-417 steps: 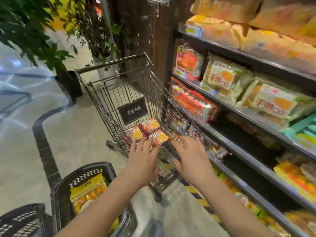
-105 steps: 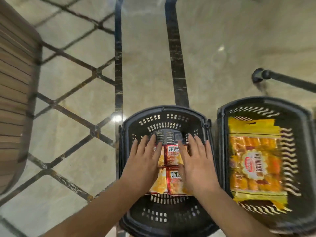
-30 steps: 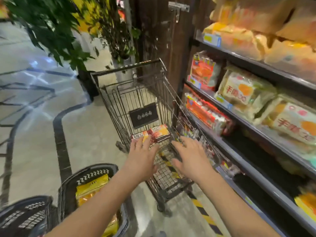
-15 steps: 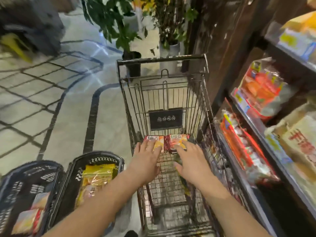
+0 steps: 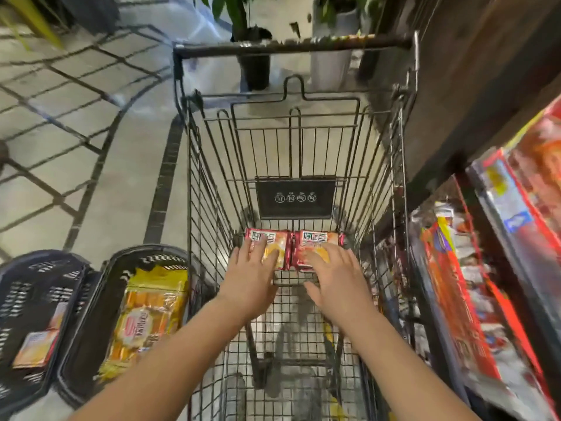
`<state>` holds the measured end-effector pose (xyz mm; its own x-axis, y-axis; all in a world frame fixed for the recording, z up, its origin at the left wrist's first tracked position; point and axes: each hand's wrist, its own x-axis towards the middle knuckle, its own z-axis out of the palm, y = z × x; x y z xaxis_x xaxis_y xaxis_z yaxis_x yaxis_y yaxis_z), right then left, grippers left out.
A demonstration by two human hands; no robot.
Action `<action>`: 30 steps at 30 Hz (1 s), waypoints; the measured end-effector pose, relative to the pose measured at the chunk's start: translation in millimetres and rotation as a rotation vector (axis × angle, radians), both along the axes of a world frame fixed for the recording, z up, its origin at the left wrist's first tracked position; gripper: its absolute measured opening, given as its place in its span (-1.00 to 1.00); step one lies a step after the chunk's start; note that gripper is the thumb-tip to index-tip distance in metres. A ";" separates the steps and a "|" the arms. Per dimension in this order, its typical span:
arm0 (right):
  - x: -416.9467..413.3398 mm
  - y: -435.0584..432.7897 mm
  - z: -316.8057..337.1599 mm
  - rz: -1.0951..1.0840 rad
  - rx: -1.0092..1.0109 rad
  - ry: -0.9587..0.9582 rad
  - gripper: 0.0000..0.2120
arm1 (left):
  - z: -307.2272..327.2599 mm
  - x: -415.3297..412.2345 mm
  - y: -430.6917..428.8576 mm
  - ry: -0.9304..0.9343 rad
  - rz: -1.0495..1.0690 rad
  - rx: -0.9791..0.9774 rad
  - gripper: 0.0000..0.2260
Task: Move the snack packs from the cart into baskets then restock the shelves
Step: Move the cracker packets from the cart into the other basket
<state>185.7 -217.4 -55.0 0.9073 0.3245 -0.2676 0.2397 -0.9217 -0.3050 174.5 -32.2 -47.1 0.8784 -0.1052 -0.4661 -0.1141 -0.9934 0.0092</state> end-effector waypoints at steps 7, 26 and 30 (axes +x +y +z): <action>36.0 2.4 -77.2 -0.023 -0.028 0.085 -0.39 | -88.2 32.2 -2.3 0.053 0.013 0.020 -0.27; 71.7 3.7 -170.2 -0.095 -0.032 0.159 -0.40 | -216.6 100.0 33.8 0.075 0.738 -0.302 -0.03; 82.4 -11.4 -183.5 -0.228 -0.010 0.184 -0.33 | -233.1 100.9 44.2 0.083 0.724 -0.334 -0.03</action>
<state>268.1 -228.8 -238.5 0.8922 0.1143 -0.4369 -0.0326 -0.9486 -0.3148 275.4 12.1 -280.2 0.7459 0.3321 -0.5774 0.5717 -0.7640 0.2991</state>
